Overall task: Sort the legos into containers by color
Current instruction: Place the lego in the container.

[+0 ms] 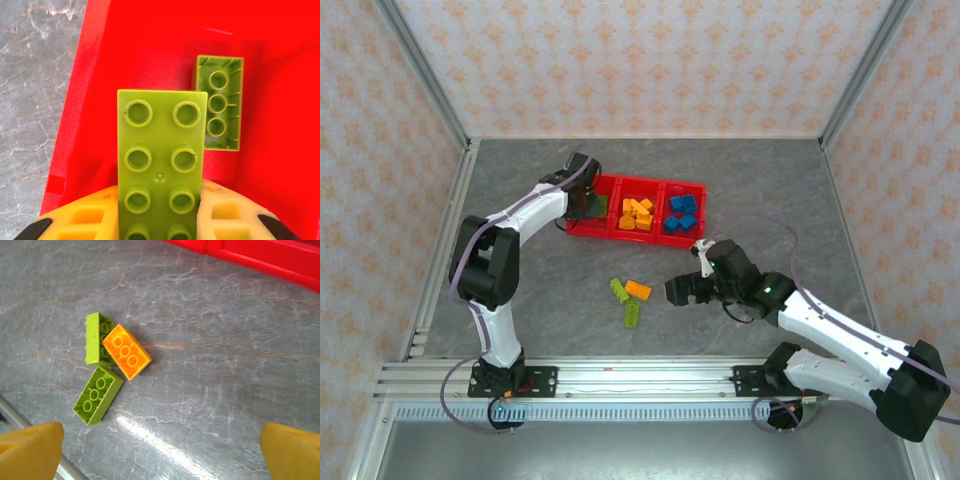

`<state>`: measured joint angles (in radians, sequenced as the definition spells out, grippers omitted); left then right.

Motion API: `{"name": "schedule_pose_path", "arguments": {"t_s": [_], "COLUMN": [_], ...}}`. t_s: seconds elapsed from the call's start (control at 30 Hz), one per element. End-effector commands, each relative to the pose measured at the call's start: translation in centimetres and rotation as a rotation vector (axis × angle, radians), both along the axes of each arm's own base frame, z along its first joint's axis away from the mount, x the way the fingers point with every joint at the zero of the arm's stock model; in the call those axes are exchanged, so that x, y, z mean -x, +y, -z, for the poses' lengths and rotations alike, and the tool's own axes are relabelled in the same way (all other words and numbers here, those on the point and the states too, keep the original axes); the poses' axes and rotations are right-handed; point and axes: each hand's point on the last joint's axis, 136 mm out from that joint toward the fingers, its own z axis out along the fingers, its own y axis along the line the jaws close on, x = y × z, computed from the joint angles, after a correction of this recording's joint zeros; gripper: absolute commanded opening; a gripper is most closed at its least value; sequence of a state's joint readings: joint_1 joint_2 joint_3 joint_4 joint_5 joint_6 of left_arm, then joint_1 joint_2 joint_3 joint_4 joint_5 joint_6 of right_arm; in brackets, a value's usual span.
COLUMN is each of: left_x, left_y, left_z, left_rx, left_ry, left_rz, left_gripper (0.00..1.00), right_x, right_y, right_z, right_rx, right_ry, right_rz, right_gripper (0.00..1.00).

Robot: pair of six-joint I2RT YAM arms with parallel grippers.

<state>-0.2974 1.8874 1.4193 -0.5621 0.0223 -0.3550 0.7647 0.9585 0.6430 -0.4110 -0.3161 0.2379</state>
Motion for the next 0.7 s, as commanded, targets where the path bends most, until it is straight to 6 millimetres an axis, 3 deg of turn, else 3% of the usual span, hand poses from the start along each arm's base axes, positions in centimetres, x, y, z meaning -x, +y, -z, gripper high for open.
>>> {"name": "schedule_pose_path", "arguments": {"t_s": [0.0, 0.27, 0.43, 0.53, 0.67], "left_x": [-1.9, -3.3, -3.8, -4.1, -4.4], "left_y": [-0.9, 0.4, 0.2, 0.3, 0.1], "left_z": [-0.4, 1.2, 1.8, 1.4, -0.6], "left_rx": [0.009, -0.056, -0.041, -0.043, -0.016], "left_ry": [-0.035, 0.021, 0.025, 0.007, -0.06], "left_rz": [0.035, -0.002, 0.004, -0.013, -0.016], "left_gripper": [0.2, 0.27, 0.3, 0.36, 0.53], "right_x": [0.4, 0.4, 0.4, 0.4, 0.3], "right_y": [0.7, 0.5, 0.5, 0.5, 0.5], "right_z": [-1.1, -2.2, -2.6, -2.2, -1.9], "right_rx": [-0.015, -0.043, -0.066, -0.057, -0.047], "right_ry": [-0.023, -0.048, -0.07, -0.06, -0.055], "right_rz": [-0.044, -0.02, -0.018, -0.018, -0.017], "right_gripper": [1.0, 1.0, 1.0, 1.0, 1.0]}}
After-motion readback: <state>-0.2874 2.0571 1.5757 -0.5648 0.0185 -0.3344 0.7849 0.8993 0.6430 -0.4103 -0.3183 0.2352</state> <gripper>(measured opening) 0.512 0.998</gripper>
